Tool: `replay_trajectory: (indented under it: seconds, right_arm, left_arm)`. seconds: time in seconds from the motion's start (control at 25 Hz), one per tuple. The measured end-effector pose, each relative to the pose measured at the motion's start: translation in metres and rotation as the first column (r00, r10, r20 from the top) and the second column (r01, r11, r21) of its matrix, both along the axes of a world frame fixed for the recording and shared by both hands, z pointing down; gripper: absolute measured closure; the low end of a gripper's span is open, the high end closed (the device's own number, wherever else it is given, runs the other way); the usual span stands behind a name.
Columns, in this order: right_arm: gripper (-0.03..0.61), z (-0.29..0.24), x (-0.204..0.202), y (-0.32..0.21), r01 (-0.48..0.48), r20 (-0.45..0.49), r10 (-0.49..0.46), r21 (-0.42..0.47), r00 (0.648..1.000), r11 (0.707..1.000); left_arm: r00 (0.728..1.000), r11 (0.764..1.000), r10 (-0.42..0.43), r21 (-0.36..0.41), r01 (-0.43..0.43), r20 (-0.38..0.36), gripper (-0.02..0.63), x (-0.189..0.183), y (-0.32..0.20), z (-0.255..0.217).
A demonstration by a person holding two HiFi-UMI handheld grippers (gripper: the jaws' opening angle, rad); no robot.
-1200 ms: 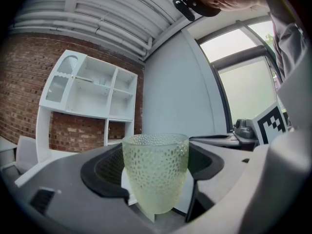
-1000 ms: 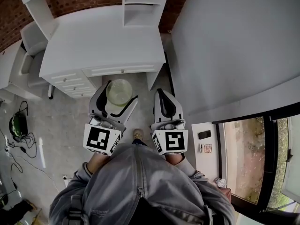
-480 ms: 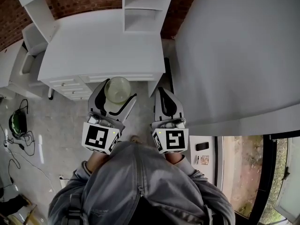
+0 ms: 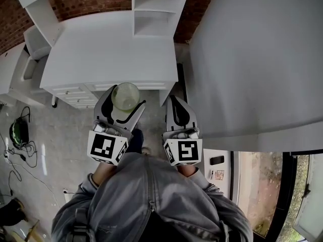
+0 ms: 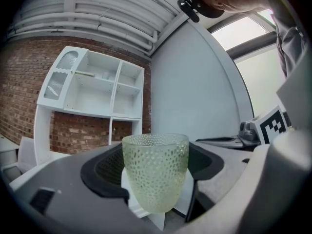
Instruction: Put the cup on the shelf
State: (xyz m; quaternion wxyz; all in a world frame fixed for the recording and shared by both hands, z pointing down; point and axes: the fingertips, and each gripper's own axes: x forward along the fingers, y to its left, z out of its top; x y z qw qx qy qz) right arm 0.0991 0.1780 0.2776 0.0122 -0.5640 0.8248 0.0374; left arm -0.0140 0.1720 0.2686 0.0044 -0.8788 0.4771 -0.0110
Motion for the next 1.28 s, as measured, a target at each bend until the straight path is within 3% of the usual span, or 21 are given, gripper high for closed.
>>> replay_trajectory:
  seconds: [0.52, 1.28]
  right_arm:
    - [0.552, 0.002, -0.008, -0.048, -0.015, -0.021, 0.016, 0.013, 1.000, 1.000]
    - [0.552, 0.018, -0.029, -0.199, -0.031, -0.024, 0.030, -0.031, 0.999, 0.999]
  left_arm:
    - [1.000, 1.000, 0.003, 0.000, -0.003, -0.009, 0.235, -0.011, -0.051, 0.010]
    - [0.998, 0.997, 0.067, -0.028, -0.067, 0.005, 0.235, -0.022, -0.202, 0.025]
